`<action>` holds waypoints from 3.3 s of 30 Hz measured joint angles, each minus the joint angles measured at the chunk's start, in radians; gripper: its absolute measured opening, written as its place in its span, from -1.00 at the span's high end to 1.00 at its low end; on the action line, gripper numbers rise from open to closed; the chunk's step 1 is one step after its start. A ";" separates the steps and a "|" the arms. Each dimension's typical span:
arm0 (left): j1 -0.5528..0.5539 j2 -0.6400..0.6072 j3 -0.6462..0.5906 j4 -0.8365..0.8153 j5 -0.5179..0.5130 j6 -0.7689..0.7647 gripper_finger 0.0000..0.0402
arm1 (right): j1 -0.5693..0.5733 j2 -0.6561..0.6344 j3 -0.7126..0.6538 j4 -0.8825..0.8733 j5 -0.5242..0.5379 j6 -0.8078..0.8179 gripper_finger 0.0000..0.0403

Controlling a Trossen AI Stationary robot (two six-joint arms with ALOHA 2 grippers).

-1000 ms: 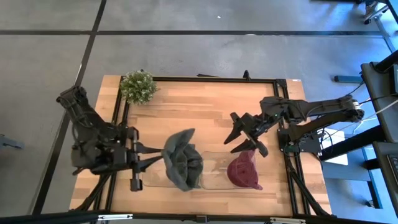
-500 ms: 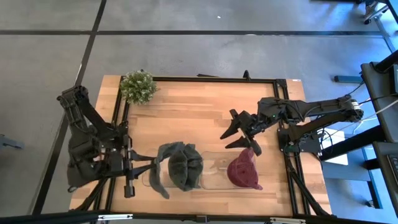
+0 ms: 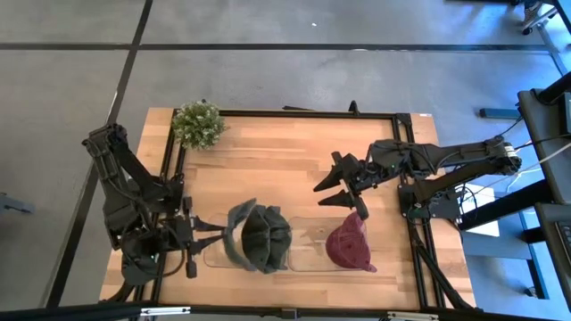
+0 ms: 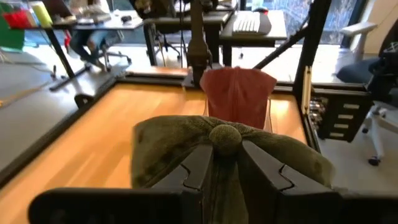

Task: Pick & Place hat
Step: Put the grey cap into the left transparent bin, then return to Home Position

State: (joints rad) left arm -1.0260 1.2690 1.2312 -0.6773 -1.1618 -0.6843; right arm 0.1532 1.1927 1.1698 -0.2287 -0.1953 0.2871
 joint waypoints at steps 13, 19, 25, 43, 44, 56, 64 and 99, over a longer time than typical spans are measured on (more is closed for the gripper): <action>0.051 0.051 -0.123 -0.031 0.024 -0.188 0.69 | 0.000 0.000 0.000 0.001 0.039 0.021 0.04; 0.097 0.126 -0.124 -0.029 0.093 -0.197 0.69 | 0.000 0.000 0.000 0.001 0.039 0.023 0.04; 0.147 0.178 -0.124 0.004 0.162 -0.199 0.69 | 0.000 0.000 0.000 0.001 0.040 0.023 0.04; 0.244 0.198 -0.124 0.167 0.278 -0.010 0.68 | 0.000 0.000 0.000 0.000 0.072 0.020 0.04; 0.250 0.200 -0.124 0.167 0.287 -0.009 0.68 | 0.000 0.000 0.000 0.000 0.072 0.020 0.04; 0.258 0.201 -0.124 0.166 0.298 0.070 0.57 | 0.000 0.000 -0.001 -0.002 0.072 0.020 0.04; 0.275 0.182 -0.124 0.165 0.318 0.044 0.16 | 0.000 0.000 -0.001 -0.016 0.072 0.019 0.04; 0.659 -0.516 -0.541 0.628 0.515 0.416 0.02 | -0.012 -0.565 -0.654 0.371 0.309 -0.054 0.04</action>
State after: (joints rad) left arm -0.3674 0.7530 0.6905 -0.0492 -0.6469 -0.2680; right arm 0.1410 0.6273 0.5162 0.1425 0.1138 0.2331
